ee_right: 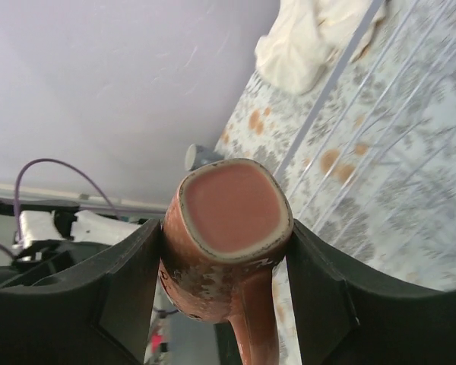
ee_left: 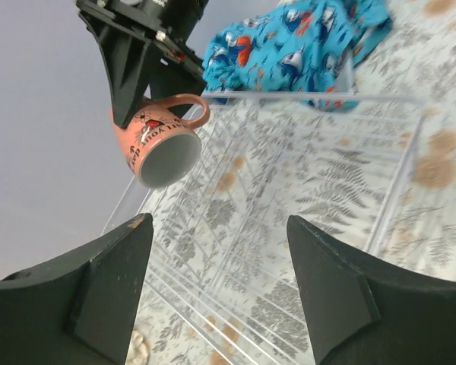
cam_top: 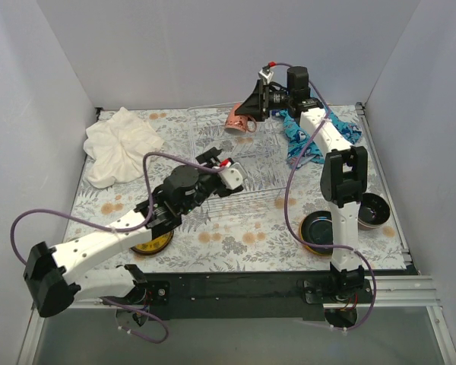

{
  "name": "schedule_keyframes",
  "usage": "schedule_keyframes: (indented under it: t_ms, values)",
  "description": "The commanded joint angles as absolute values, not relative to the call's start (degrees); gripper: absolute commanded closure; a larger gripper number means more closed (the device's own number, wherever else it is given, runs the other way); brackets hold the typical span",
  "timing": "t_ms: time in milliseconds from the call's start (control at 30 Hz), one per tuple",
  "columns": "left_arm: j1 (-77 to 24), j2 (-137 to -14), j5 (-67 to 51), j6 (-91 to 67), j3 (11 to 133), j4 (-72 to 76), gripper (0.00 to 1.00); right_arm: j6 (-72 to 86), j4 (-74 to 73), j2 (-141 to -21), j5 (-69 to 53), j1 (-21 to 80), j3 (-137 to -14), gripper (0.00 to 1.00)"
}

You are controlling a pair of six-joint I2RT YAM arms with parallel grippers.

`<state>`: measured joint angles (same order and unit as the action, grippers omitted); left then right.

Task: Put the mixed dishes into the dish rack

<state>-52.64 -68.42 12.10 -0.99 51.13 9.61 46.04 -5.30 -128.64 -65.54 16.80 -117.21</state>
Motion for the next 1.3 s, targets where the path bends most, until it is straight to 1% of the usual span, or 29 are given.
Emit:
schedule_keyframes:
  t_ms: [0,67,133,200,300,367,400,500,567,700,800,1067,1267]
  values:
    - [-53.0,-60.3,5.9,-9.1,51.9,-3.3,0.29,36.1,-2.5,-131.0,-62.2,15.6,-125.5,0.88]
    - [-52.9,-59.9,12.6,-11.2,51.5,-5.1,0.28,32.1,-2.5,-131.8,-57.4,15.5,-127.3,0.89]
    - [-52.9,-59.8,18.6,-12.2,50.9,-5.8,0.28,27.5,-2.7,-133.0,-53.9,15.5,-128.8,0.94]
    - [-52.8,-59.0,20.7,-13.9,49.7,-6.1,0.27,25.4,-2.9,-134.2,-48.0,15.5,-131.2,0.99]
    - [-52.8,-57.5,21.2,-14.7,47.8,-6.5,0.27,18.5,-2.6,-135.0,-42.6,16.0,-133.8,0.99]
    - [-52.8,-57.3,22.1,-14.3,47.1,-6.3,0.27,11.3,-0.5,-134.2,-39.7,16.5,-132.5,0.99]
    - [-52.8,-57.2,22.3,-14.1,46.6,-6.2,0.27,8.9,3.8,-132.9,-39.4,16.7,-129.3,0.99]
    - [-52.8,-57.0,22.3,-14.8,46.0,-6.5,0.26,1.0,8.9,-132.4,-41.7,17.0,-126.5,0.99]
    - [-52.8,-56.9,22.2,-15.6,45.6,-7.6,0.26,-3.1,10.8,-133.0,-44.8,16.8,-127.0,0.99]
    - [-52.7,-57.0,21.8,-17.2,45.0,-9.1,0.26,-11.0,12.6,-135.8,-47.1,16.9,-129.3,0.99]
    - [-52.8,-57.4,21.5,-17.7,45.2,-9.6,0.26,-13.0,12.7,-138.1,-47.7,16.8,-131.7,0.99]
    - [-52.6,-57.7,21.9,-18.6,43.8,-9.8,0.25,-20.9,13.1,-140.6,-49.9,16.7,-130.7,0.99]
    - [-52.6,-58.4,21.7,-19.2,43.9,-9.6,0.25,-22.2,13.2,-143.7,-48.5,16.5,-132.2,0.99]
